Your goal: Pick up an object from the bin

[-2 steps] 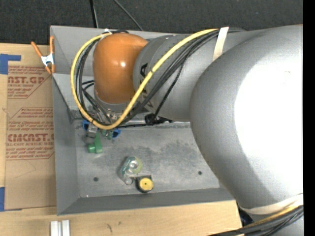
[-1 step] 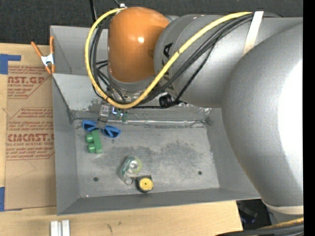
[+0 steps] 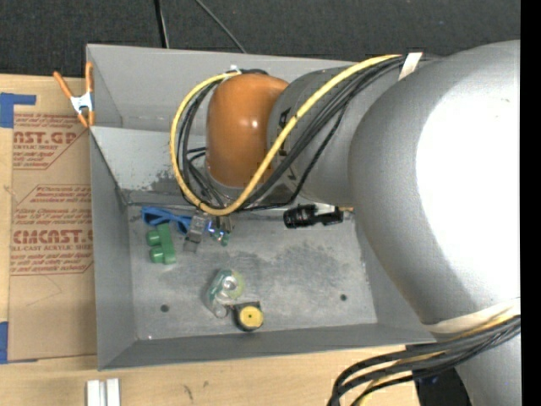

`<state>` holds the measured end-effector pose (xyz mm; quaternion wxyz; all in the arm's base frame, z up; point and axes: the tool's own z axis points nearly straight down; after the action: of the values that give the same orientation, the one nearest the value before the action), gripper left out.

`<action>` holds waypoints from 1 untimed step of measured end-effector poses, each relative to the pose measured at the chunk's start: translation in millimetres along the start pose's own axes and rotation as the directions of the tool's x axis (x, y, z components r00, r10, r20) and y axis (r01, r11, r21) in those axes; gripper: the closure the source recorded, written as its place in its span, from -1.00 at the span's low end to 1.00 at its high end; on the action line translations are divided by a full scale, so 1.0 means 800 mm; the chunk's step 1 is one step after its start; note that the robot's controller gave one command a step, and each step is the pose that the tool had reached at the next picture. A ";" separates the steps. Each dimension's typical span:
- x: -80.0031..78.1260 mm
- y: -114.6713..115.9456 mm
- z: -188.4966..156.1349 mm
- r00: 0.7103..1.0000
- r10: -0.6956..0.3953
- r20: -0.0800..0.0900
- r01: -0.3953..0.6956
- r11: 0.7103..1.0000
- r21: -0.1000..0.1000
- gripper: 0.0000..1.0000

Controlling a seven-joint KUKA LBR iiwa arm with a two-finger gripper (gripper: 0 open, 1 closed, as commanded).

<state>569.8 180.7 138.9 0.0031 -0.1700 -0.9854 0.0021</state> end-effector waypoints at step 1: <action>0.012 0.014 0.033 0.985 0.170 0.003 -0.170 0.985 -0.004 1.00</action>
Offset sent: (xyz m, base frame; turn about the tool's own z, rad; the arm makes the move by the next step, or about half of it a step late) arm -0.0049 0.0133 -0.0247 0.1719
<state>564.1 194.4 112.6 0.0009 -0.2534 -0.9674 0.0007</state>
